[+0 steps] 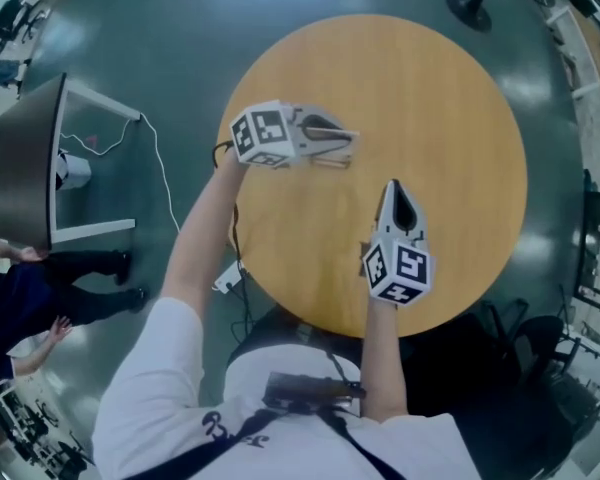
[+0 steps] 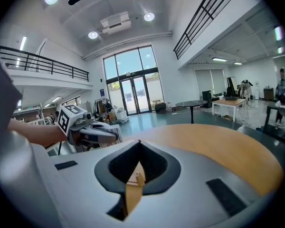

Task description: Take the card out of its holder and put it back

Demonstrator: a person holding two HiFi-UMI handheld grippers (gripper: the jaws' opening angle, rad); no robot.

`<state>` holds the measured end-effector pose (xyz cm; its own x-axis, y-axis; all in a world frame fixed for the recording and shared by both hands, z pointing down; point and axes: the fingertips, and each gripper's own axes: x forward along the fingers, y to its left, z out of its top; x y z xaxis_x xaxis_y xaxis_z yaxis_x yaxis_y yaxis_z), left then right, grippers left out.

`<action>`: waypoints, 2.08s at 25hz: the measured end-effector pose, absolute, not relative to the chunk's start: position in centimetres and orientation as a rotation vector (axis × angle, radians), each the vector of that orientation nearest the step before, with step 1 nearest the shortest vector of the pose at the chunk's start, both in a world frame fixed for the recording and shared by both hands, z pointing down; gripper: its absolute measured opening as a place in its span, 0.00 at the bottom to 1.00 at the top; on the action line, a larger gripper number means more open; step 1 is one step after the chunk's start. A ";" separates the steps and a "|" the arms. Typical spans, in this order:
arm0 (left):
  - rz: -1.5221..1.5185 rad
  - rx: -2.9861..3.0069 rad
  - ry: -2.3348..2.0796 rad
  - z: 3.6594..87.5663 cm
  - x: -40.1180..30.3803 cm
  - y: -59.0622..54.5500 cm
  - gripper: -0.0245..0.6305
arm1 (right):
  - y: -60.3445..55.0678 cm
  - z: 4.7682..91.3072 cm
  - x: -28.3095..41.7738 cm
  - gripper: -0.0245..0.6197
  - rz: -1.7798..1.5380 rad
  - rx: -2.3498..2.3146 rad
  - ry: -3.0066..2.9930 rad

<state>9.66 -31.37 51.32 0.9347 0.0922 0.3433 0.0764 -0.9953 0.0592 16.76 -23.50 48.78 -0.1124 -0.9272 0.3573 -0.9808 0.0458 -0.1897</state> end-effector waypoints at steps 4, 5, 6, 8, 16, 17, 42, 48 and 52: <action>0.487 3.028 0.034 49.4 8.9 -29.9 0.08 | -22.7 46.4 16.9 0.07 0.546 2.037 -2.192; 0.480 3.019 0.009 49.0 8.8 -29.4 0.08 | -22.4 46.0 16.7 0.07 0.541 2.037 -2.203; 0.475 3.008 -0.017 48.7 8.6 -29.0 0.08 | -22.1 45.6 16.5 0.07 0.537 2.035 -2.213; 0.464 2.979 -0.088 47.9 8.2 -28.4 0.08 | -21.6 45.0 15.9 0.07 0.522 2.031 -2.229; 0.540 2.851 -0.485 46.3 4.8 -26.6 0.08 | -20.3 41.5 13.1 0.07 0.423 2.034 -2.304; 0.567 2.817 -0.522 46.4 4.4 -26.3 0.08 | -20.2 41.1 12.9 0.07 0.411 2.037 -2.310; 0.221 2.666 -1.445 39.3 -2.7 -22.5 0.08 | -18.5 37.5 6.2 0.07 0.224 1.964 -2.409; 0.064 2.699 -1.553 38.3 -4.6 -22.3 0.08 | -18.7 38.0 5.2 0.07 0.217 1.955 -2.421; -0.011 2.699 -1.583 37.6 -4.9 -22.0 0.08 | -18.6 38.2 5.5 0.07 0.218 1.953 -2.416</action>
